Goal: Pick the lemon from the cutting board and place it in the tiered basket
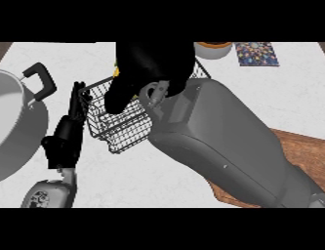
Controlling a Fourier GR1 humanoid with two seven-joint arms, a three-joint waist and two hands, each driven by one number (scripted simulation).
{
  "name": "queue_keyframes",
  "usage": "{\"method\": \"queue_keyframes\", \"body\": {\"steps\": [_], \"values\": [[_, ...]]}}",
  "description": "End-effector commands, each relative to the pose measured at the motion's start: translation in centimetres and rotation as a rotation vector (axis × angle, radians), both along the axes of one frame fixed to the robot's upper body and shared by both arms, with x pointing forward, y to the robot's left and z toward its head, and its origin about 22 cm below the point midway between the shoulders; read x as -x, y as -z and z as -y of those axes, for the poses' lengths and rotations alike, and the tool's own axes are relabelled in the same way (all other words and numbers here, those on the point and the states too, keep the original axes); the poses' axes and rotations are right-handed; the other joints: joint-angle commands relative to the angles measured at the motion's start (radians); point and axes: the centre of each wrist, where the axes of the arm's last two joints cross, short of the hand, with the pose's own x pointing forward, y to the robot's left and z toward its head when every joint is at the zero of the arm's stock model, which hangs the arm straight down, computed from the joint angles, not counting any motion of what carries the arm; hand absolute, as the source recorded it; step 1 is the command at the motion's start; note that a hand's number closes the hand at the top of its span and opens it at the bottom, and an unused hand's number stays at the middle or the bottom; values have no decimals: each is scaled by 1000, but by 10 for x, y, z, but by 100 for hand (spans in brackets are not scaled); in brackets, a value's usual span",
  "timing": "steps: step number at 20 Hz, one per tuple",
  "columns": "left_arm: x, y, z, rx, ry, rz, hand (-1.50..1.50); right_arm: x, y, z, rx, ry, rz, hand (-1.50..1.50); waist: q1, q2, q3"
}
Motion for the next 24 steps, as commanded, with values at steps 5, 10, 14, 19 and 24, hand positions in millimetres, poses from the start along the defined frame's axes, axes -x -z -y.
{"method": "queue_keyframes", "body": {"steps": [5, 10, 14, 19, 24], "values": [[8, 8, 21, 14, 34, -4, 0, -17, 23, 14, -297, 82, -120, -150, -1, -1, 1], [-8, -10, -1, -7, -7, 26, 0, -23, 5, 48, -558, 114, 8, -150, -25, 0, 2], [-3, -3, 0, -2, 3, 1, 0, -21, -6, 65, -627, 241, 32, -150, -29, -4, 1], [5, -2, -2, 1, -42, 6, 0, -10, 6, 154, -748, 351, 40, -150, -58, -11, 4], [9, 7, -8, 1, -24, -3, 0, 24, 20, 235, -866, 359, 81, -150, -60, -8, 4]]}}
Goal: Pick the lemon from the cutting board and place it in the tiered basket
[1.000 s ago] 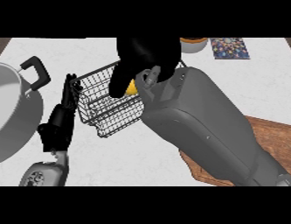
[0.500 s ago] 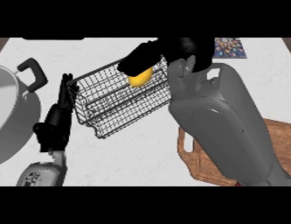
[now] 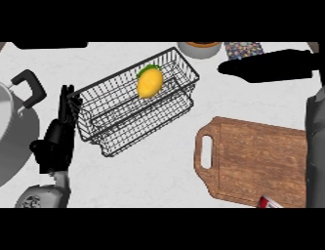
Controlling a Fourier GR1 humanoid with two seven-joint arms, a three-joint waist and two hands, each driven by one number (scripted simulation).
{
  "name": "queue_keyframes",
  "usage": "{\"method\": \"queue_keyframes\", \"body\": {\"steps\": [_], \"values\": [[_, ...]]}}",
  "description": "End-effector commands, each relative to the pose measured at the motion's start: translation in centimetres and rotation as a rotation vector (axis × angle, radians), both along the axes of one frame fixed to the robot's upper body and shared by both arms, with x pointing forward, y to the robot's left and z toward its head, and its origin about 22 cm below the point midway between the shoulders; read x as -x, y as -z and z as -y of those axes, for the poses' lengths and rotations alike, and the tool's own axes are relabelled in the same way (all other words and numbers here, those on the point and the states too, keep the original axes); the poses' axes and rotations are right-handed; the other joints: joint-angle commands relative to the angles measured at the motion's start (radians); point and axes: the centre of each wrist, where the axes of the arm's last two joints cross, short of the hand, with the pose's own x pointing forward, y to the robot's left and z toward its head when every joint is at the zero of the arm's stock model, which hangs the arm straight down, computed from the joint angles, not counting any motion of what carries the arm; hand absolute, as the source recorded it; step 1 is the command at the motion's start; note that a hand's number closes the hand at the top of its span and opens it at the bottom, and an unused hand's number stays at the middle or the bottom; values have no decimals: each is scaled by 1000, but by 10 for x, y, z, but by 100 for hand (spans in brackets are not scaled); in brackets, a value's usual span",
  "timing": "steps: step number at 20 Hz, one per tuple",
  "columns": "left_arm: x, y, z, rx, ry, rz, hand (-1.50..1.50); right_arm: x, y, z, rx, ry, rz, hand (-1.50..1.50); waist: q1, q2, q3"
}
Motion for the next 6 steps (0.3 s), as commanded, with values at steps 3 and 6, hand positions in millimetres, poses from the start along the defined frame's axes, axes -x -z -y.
{"method": "queue_keyframes", "body": {"steps": [3, 6], "values": [[4, 4, -4, 6, 35, -9, 0, 52, 17, 98, -64, 62, 5, -150, 3, 4, -1], [-6, -2, 4, 4, 15, -4, 0, 85, 48, 130, -83, 1, -24, -150, -17, 4, 1]]}}
